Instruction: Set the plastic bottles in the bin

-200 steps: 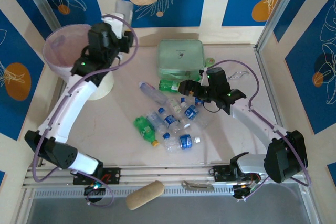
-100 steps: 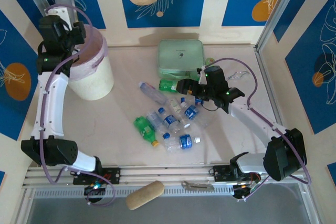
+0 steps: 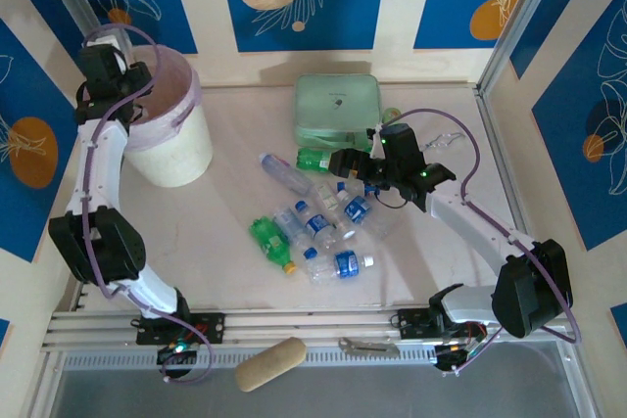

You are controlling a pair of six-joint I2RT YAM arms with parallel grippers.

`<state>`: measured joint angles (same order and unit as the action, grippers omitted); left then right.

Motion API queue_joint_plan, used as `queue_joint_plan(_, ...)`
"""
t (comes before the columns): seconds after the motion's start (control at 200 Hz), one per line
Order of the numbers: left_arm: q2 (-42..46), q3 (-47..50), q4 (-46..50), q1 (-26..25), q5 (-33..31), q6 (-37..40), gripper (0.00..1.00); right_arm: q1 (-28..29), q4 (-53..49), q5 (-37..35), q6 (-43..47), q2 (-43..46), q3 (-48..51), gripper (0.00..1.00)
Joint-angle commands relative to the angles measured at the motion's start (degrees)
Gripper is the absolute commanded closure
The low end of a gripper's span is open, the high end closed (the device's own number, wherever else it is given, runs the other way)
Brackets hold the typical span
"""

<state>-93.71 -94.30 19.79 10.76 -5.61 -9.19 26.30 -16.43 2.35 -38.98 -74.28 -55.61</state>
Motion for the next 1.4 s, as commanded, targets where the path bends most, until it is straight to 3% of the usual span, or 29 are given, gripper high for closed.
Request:
queue_joint_plan(0.0,-0.4,-0.2,-2.6,0.3,1.4,-1.1,0.46,0.8,-1.3,-0.3,0.1,0.0,-2.7,0.01)
queue_joint_plan(0.055,-0.7,-0.3,-2.4,0.3,1.5,-1.0,0.41,0.9,-1.4,-0.3,0.2,-0.2,-3.0,0.01)
queue_joint_plan(0.175,-0.4,-1.4,-1.0,0.3,2.7,-0.9,0.19,1.0,-1.4,-0.3,0.4,-0.5,-3.3,0.01)
queue_joint_plan(0.27,0.8,-2.2,-0.3,0.3,3.6,-1.3,0.06,1.1,-1.2,-0.2,0.4,-0.8,-3.4,0.01)
queue_joint_plan(0.535,7.9,-1.0,0.1,-0.6,7.8,-4.0,0.00,1.4,-0.5,0.4,0.2,-1.6,-3.8,0.01)
queue_joint_plan(0.675,13.4,2.0,1.0,-3.6,9.4,-5.5,0.00,1.5,-0.3,0.3,0.0,-1.6,-3.6,0.01)
queue_joint_plan(0.965,26.4,16.5,3.7,-19.7,5.6,-8.6,0.00,1.5,-0.1,-1.4,-1.2,-0.8,-2.4,0.01)
queue_joint_plan(1.24,36.7,35.5,7.3,-36.0,-4.8,-23.0,0.00,1.0,0.0,-3.6,-3.0,1.0,0.0,0.01)
queue_joint_plan(1.396,38.3,42.6,13.9,-46.2,-12.1,-30.9,0.00,0.3,0.8,-3.7,-4.0,1.6,1.5,0.01)
